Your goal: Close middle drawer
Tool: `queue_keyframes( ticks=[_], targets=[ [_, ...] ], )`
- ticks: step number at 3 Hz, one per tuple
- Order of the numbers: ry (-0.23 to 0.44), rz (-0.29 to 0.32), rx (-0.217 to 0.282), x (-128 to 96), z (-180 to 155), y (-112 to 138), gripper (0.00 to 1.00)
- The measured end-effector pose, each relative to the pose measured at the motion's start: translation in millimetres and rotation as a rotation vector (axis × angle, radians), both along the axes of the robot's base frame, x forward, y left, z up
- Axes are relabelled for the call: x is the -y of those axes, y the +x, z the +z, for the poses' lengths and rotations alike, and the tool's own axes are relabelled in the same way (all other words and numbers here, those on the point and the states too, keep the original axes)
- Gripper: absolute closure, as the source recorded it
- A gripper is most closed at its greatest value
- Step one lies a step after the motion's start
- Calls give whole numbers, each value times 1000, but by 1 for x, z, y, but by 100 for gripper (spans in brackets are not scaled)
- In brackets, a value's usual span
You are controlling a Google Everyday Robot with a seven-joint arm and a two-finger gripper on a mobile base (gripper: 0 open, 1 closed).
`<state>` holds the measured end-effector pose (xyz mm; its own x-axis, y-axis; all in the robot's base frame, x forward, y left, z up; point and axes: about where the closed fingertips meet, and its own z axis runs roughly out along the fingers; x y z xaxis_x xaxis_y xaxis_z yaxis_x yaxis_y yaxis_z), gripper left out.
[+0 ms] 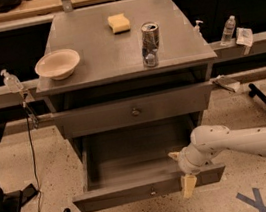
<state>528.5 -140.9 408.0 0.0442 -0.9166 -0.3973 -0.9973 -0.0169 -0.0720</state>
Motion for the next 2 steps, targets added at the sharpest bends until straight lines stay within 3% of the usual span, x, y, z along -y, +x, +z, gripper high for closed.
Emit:
queue_keyframes(
  ticks=[2],
  targets=[
    [-79,10,-4,11,-15,28,0]
  ],
)
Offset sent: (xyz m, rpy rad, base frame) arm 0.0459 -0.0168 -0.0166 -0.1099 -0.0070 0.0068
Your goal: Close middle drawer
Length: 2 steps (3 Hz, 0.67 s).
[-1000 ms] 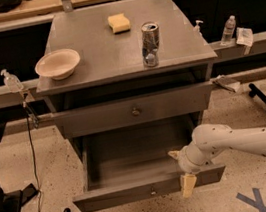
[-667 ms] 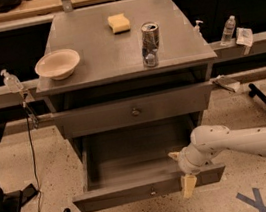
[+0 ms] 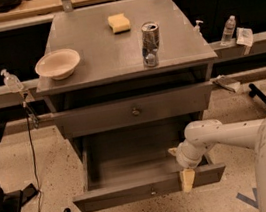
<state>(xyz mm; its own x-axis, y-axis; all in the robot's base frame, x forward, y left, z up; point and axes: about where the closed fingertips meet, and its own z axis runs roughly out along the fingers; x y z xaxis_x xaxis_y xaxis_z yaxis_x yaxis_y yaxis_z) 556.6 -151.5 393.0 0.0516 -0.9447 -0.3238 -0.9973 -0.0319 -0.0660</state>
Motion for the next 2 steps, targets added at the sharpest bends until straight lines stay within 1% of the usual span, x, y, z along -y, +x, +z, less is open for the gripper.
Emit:
queue_keyframes(
  ticks=[1,2],
  targets=[
    [5,-2,11,-2,3,11,0],
    [31,-9,23,-7,7,27,0]
  ],
)
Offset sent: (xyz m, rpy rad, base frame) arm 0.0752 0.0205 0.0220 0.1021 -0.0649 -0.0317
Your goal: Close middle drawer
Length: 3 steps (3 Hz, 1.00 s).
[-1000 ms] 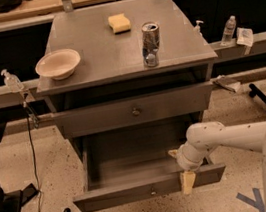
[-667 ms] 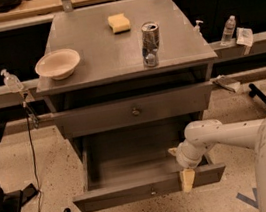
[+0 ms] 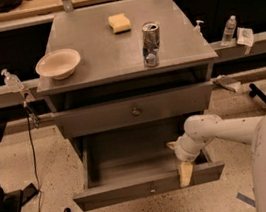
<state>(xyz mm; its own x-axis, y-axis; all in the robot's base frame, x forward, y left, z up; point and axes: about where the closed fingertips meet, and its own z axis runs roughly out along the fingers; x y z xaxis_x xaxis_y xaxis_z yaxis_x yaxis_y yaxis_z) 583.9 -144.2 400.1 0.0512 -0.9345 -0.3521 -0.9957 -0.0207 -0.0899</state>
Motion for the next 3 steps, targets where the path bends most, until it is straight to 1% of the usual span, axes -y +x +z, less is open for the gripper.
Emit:
queue_keyframes(
  ticks=[1,2,3],
  targets=[
    [8,-2,4,-2,1,5,0],
    [36,-3,13,-13,3,21,0],
    [36,-3,13,-13,3,20,0]
  ],
)
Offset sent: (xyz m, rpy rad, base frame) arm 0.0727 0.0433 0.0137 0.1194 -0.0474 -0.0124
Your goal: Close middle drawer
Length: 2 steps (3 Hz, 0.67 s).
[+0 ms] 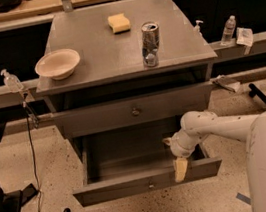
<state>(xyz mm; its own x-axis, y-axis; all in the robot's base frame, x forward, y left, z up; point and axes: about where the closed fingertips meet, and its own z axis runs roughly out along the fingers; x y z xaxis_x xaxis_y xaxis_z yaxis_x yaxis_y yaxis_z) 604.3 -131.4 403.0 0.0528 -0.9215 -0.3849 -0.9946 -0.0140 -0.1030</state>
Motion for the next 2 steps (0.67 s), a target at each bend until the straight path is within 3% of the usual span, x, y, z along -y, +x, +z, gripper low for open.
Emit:
queue_keyframes(
  ticks=[2],
  targets=[
    [51,-19,38,-23,15,18,0]
  ],
)
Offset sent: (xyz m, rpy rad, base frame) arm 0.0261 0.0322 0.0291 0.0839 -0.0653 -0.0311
